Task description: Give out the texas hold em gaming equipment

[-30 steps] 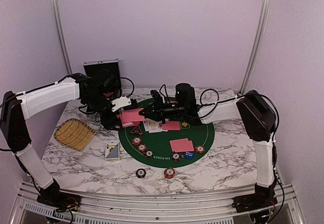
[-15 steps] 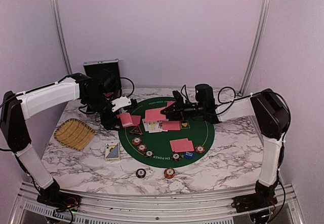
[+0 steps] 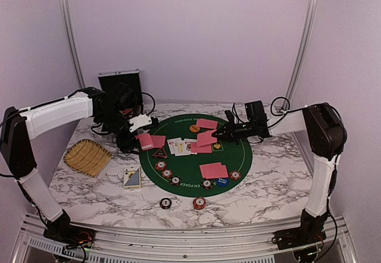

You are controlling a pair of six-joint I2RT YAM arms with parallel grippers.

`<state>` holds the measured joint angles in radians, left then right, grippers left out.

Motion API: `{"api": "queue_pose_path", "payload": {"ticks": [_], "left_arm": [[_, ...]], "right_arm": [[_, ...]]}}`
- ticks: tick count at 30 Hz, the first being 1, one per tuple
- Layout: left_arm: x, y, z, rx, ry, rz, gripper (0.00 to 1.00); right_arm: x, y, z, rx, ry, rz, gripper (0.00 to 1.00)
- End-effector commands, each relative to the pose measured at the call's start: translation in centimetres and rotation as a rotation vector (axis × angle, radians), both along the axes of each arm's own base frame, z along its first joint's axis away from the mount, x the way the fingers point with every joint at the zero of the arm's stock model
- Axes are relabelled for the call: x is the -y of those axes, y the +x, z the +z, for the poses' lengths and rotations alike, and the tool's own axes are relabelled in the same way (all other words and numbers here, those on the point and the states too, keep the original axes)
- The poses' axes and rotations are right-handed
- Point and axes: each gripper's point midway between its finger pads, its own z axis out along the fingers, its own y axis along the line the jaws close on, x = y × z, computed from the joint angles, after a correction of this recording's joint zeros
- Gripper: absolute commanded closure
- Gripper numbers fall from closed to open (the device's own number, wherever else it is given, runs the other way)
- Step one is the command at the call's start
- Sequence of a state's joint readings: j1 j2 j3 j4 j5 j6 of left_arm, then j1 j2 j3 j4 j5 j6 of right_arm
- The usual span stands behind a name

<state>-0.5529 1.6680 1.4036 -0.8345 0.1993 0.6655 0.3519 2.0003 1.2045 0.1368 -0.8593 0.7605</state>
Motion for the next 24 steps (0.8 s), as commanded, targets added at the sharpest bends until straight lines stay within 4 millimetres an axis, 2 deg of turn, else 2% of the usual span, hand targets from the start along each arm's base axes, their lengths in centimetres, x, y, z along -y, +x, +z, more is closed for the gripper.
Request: {"api": "queue_pose_path", "payload": {"ticks": [1, 7, 16, 17, 23, 24], "left_arm": [[-1.0, 0.4, 0.3, 0.021, -0.006, 0.025, 1.00], [-3.1, 0.7, -0.9, 0.017, 0.021, 0.065, 1.00], [-6.7, 0.1, -2.8, 0.025, 0.085, 0.114, 1.00], [-7.1, 0.0, -2.9, 0.025, 0.090, 0.122, 1.00], [-9.8, -0.7, -4.4, 0.012, 0.128, 0.169, 1.00], [-10.2, -0.9, -4.6, 0.014, 0.136, 0.172, 1.00]], "right_arm": [[0.5, 1.1, -2.3, 0.015, -0.097, 0.001, 1.00], [0.9, 2.0, -4.7, -0.008, -0.162, -0.020, 1.00], [1.6, 2.1, -6.8, -0.019, -0.241, -0.025, 1.00], [1.8, 2.1, -7.0, -0.019, -0.253, -0.025, 0.98], [2.5, 2.1, -7.2, -0.006, -0.319, -0.029, 0.66], [2.6, 2.1, -7.0, -0.002, -0.325, -0.029, 0.64]]}}
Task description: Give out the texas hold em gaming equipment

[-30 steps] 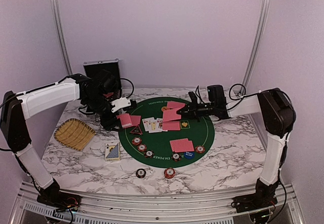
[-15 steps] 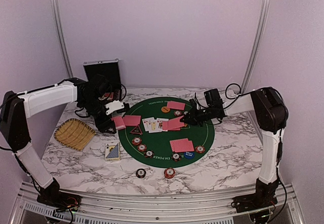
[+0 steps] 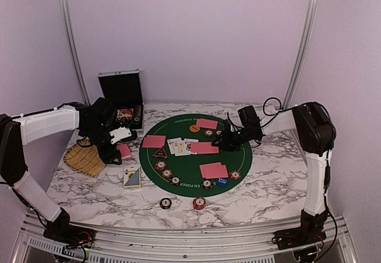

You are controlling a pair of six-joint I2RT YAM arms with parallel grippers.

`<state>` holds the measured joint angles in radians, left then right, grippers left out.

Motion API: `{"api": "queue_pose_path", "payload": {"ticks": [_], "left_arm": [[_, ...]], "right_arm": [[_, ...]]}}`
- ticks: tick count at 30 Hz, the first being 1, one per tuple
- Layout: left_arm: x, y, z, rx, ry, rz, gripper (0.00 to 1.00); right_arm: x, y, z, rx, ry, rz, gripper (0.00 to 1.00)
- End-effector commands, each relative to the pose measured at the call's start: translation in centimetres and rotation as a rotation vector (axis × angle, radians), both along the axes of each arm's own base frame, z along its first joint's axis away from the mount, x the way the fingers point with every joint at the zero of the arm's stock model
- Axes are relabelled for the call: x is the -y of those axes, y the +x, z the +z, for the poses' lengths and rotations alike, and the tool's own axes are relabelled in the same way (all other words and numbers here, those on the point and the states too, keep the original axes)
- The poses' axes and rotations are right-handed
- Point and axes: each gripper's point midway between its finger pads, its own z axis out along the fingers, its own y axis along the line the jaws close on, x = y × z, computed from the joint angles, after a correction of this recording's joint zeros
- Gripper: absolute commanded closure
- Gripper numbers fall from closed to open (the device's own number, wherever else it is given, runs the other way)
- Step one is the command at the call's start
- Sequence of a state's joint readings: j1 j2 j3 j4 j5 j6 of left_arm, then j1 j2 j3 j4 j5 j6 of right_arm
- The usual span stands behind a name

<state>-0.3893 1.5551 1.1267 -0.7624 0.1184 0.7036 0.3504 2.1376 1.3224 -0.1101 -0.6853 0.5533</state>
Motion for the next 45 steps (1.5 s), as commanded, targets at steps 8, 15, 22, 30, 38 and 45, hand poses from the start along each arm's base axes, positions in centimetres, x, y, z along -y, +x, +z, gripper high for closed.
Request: {"api": "queue_pose_path", "payload": {"ticks": [8, 15, 22, 30, 38, 45], "left_arm": [[-3.1, -1.3, -1.7, 0.037, 0.045, 0.040, 1.00], [-3.5, -1.2, -3.6, 0.054, 0.055, 0.065, 1.00], [-2.8, -1.2, -4.5, 0.035, 0.036, 0.062, 1.00], [-3.2, -1.4, -4.9, 0.037, 0.052, 0.069, 1.00], [-3.3, -0.6, -5.4, 0.042, 0.057, 0.115, 1.00], [-2.8, 0.0, -5.9, 0.038, 0.035, 0.148, 1.00]], "right_arm": [[1.6, 0.8, 2.0, 0.081, -0.121, -0.018, 0.55], [2.2, 0.6, 4.4, 0.132, -0.139, -0.041, 0.48], [2.3, 0.4, 6.1, 0.159, -0.126, -0.047, 0.48], [2.0, 0.0, 6.3, 0.162, -0.116, -0.040, 0.48], [2.0, -0.3, 6.4, 0.167, -0.114, -0.037, 0.48], [2.1, -0.6, 6.8, 0.175, -0.110, -0.040, 0.48]]}}
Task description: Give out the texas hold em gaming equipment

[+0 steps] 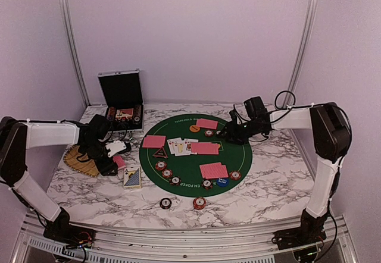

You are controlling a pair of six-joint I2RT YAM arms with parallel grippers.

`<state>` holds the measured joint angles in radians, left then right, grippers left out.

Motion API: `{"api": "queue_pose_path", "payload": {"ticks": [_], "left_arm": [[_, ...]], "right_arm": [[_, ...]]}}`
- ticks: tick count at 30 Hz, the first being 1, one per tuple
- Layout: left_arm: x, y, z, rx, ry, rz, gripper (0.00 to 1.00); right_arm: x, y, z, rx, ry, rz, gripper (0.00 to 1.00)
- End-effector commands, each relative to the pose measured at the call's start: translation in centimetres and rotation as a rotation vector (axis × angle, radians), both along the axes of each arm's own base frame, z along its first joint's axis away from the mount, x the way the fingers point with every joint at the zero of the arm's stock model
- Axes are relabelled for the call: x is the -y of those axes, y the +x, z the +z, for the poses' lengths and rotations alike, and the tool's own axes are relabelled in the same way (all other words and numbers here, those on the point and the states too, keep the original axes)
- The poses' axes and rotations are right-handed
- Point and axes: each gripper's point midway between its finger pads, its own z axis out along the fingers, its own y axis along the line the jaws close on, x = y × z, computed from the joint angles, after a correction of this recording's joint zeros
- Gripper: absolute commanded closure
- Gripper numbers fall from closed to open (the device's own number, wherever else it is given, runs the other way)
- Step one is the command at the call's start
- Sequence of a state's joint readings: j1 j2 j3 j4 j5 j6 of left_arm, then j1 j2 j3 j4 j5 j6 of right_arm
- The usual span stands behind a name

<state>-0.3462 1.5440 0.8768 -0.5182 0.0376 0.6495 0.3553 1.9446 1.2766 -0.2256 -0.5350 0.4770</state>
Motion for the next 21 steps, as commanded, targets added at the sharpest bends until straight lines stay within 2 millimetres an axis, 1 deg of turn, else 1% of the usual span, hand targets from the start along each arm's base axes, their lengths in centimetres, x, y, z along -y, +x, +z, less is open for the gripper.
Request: {"api": "queue_pose_path", "payload": {"ticks": [1, 5, 12, 21], "left_arm": [[0.6, 1.0, -0.1, 0.018, -0.027, 0.036, 1.00], [1.1, 1.1, -0.4, 0.013, -0.040, 0.038, 1.00], [3.4, 0.6, -1.1, -0.006, -0.070, 0.012, 1.00], [5.2, 0.2, -0.3, -0.025, -0.155, 0.003, 1.00]], "right_arm": [[-0.1, -0.1, 2.0, 0.049, 0.010, 0.001, 0.49], [-0.1, -0.2, 2.3, 0.054, 0.014, 0.001, 0.49], [0.0, -0.4, 2.5, 0.060, 0.011, -0.002, 0.49], [0.2, -0.7, 2.2, 0.055, 0.009, -0.004, 0.49]]}}
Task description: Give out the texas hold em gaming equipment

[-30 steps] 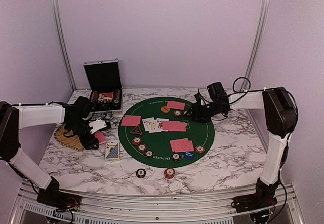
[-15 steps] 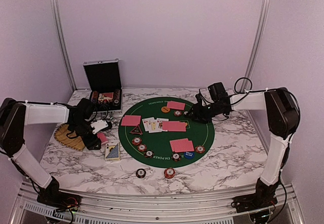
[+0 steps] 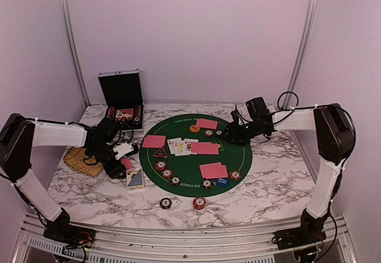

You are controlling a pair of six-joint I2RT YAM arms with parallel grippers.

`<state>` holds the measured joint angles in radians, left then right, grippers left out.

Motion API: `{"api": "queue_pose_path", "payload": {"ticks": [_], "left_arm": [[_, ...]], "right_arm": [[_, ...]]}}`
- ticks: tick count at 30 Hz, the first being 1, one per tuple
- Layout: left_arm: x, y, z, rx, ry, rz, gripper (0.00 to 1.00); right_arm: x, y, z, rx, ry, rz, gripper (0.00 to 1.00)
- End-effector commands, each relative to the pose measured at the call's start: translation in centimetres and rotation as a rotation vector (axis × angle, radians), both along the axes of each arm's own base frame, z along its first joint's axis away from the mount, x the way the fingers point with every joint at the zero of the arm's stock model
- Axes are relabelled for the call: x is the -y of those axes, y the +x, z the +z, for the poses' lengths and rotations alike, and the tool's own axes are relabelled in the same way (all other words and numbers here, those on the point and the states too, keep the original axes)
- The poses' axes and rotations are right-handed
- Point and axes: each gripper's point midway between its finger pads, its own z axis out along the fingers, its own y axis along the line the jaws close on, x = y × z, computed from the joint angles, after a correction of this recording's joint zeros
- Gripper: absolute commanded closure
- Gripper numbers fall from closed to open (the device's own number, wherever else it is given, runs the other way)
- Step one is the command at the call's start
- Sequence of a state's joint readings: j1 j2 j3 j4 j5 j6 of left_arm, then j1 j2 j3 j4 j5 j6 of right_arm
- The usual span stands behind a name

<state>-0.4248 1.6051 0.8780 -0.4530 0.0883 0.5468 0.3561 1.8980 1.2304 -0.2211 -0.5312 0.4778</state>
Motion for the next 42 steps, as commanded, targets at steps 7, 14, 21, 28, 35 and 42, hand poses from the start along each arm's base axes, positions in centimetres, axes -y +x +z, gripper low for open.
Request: {"api": "queue_pose_path", "payload": {"ticks": [7, 14, 21, 28, 35, 42], "left_arm": [[2.6, 0.8, 1.1, 0.001, -0.094, -0.006, 1.00], [0.2, 3.3, 2.5, 0.068, -0.072, 0.068, 1.00], [-0.1, 3.4, 1.6, 0.044, -0.081, 0.090, 1.00], [-0.5, 4.4, 0.5, 0.064, -0.052, 0.121, 1.00], [-0.1, 4.0, -0.5, 0.034, -0.054, 0.113, 0.82], [0.3, 3.3, -0.5, 0.020, -0.055, 0.071, 0.40]], "right_arm": [[-0.4, 0.2, 1.5, 0.044, 0.013, 0.000, 0.49], [-0.5, 0.0, 1.4, 0.042, 0.014, 0.004, 0.49], [-0.8, 0.1, 1.6, 0.046, 0.019, 0.011, 0.49], [-0.9, -0.1, 1.5, 0.043, 0.017, 0.013, 0.49], [-1.0, -0.1, 2.0, 0.050, 0.023, 0.011, 0.49], [-1.0, 0.0, 2.9, 0.063, 0.023, 0.007, 0.48]]}}
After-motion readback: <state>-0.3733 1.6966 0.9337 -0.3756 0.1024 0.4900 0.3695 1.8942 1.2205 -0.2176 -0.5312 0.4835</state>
